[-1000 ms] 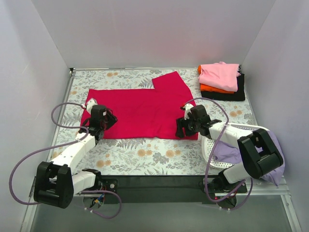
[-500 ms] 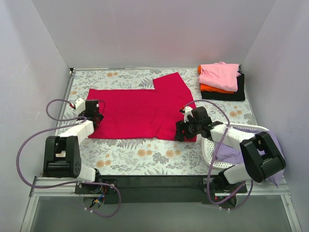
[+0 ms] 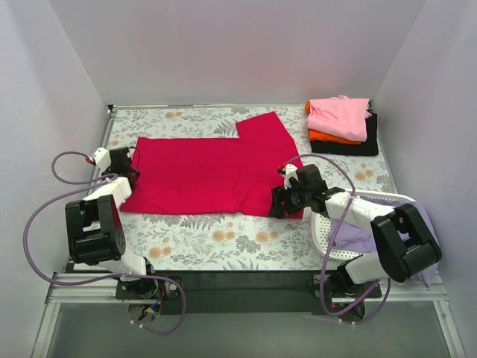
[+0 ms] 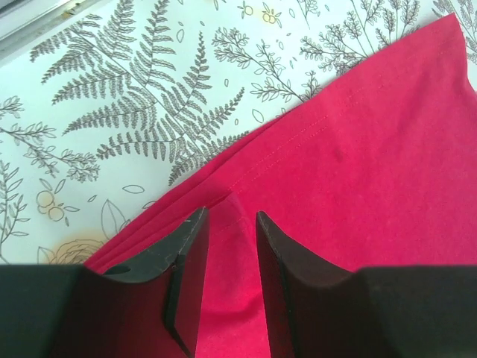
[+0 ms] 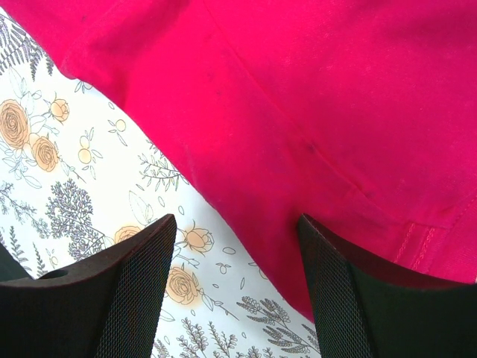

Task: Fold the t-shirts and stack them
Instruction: Fold the tshirt

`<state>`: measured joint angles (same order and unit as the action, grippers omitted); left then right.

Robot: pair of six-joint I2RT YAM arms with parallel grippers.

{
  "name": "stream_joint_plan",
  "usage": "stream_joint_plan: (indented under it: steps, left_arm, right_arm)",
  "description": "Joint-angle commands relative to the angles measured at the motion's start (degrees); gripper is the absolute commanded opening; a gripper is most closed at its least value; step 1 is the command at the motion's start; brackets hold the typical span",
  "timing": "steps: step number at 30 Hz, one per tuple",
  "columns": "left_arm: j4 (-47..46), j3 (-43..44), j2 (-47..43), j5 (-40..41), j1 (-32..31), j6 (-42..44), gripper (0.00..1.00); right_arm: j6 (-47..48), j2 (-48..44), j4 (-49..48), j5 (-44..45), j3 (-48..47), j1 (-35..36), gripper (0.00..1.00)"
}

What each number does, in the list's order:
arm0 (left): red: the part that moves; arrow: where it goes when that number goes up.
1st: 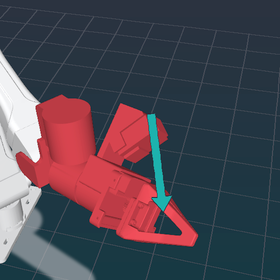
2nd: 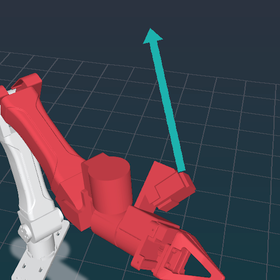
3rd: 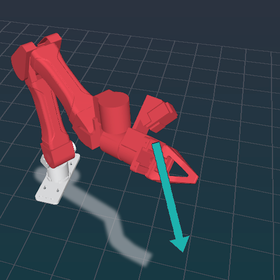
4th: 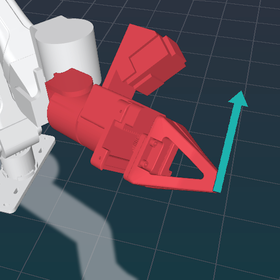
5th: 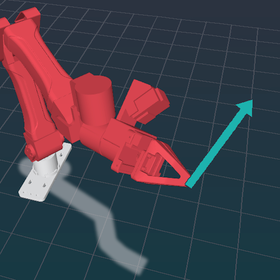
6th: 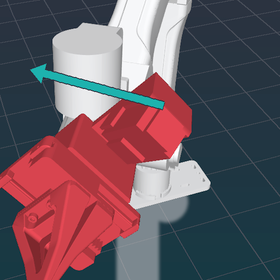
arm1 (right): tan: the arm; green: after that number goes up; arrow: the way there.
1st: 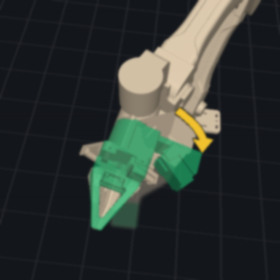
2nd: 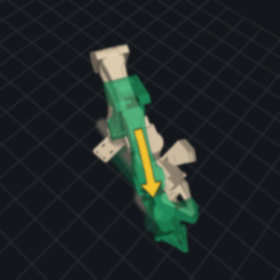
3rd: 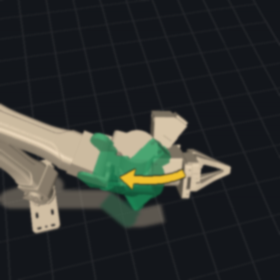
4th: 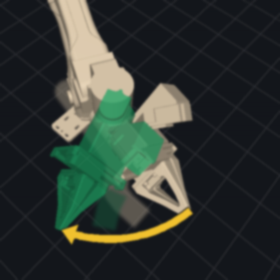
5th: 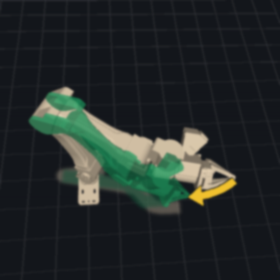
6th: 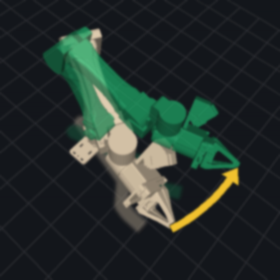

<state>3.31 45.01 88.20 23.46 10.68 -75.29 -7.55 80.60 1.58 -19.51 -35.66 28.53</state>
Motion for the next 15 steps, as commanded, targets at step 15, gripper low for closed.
stream_joint_plan:
  steps: [15]
  left_arm:
    - [0.5, 5.0, 7.1, -4.7, 1.3, 2.1, 0.24]
  right_arm:
    - [-0.1, -1.4, -1.1, -0.4, 1.0, 0.3, 0.61]
